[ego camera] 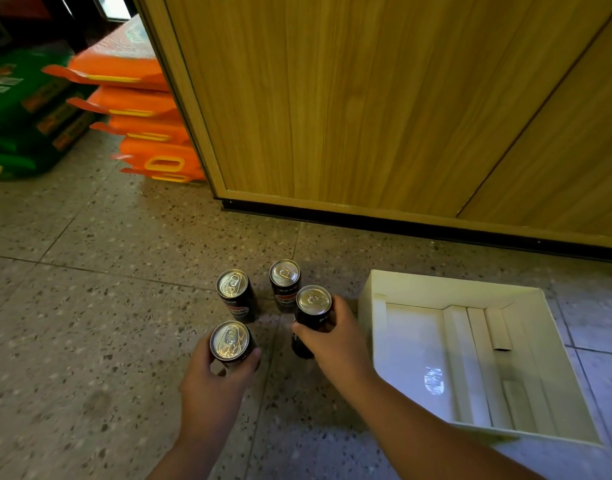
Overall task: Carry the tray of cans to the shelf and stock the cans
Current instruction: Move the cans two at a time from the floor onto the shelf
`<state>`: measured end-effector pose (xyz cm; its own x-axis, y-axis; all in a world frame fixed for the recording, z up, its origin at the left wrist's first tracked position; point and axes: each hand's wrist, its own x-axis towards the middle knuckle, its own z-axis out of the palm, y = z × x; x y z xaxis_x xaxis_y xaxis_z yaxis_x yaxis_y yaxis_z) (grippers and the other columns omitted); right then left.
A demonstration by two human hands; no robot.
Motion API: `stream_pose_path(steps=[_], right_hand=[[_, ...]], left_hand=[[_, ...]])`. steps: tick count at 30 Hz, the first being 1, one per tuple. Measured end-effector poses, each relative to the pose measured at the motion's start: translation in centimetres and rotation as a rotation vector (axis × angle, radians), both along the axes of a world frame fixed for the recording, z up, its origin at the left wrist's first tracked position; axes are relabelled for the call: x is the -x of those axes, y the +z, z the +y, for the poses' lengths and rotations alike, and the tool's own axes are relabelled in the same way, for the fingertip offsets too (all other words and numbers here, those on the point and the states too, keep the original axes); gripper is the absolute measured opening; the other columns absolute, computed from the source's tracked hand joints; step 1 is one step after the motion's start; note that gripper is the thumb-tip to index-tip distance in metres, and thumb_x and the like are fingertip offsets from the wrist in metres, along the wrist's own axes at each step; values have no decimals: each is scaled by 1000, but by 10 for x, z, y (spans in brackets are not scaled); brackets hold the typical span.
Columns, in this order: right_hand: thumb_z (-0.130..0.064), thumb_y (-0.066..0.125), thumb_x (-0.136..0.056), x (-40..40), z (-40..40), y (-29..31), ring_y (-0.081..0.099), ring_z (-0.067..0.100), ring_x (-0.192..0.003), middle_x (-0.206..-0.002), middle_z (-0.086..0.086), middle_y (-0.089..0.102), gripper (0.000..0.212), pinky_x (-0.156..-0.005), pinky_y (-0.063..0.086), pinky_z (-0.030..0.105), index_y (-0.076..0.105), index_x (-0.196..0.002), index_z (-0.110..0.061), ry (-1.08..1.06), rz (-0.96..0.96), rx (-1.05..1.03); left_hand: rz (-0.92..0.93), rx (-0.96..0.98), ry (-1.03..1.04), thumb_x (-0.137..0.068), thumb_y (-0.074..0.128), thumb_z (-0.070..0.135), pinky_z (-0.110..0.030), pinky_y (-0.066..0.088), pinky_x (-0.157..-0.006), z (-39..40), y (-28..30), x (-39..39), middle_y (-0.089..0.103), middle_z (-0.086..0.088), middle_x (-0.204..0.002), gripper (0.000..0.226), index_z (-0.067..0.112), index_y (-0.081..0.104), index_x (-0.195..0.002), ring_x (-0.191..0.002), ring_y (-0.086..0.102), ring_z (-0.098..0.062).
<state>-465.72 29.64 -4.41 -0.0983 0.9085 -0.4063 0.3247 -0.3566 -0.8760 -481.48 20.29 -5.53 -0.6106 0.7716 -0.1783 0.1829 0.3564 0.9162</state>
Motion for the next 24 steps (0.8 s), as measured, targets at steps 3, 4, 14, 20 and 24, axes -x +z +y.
stream_pose_path(steps=[3,4,14,20,24], right_hand=[[-33,83,-74,-9,-1,7,57,2,-115,-125,-19,61,65,-93,46,21,51,-130,-38,28,-26,-58],[-32,83,-75,-12,-1,9,57,1,-115,-125,-20,60,65,-92,45,18,51,-131,-38,37,-24,-70],[-37,84,-73,-32,0,31,58,-7,-110,-120,-25,62,63,-94,50,17,53,-127,-40,51,-47,-175],[-27,85,-74,-59,5,97,57,-15,-103,-108,-33,64,52,-82,46,6,58,-115,-44,85,-68,-170],[-26,85,-75,-73,12,189,56,-19,-98,-107,-33,63,52,-75,44,2,55,-110,-50,51,-91,-158]], left_hand=[[-18,-39,4,-70,88,20,-20,43,-78,6,7,-6,70,14,-97,43,42,60,-95,-95,62,3],[-28,-47,7,-70,88,20,-19,43,-77,8,9,-8,70,17,-96,43,43,60,-94,-94,61,7],[-98,-120,46,-69,88,14,-19,44,-76,24,32,-33,69,24,-97,45,39,63,-97,-100,63,-1],[-78,-67,-71,-70,86,8,-2,45,-65,41,111,-39,70,24,-93,49,39,59,-97,-89,60,17],[-87,-68,-126,-70,86,10,-4,45,-65,51,205,-46,70,23,-92,48,40,59,-95,-89,61,15]])
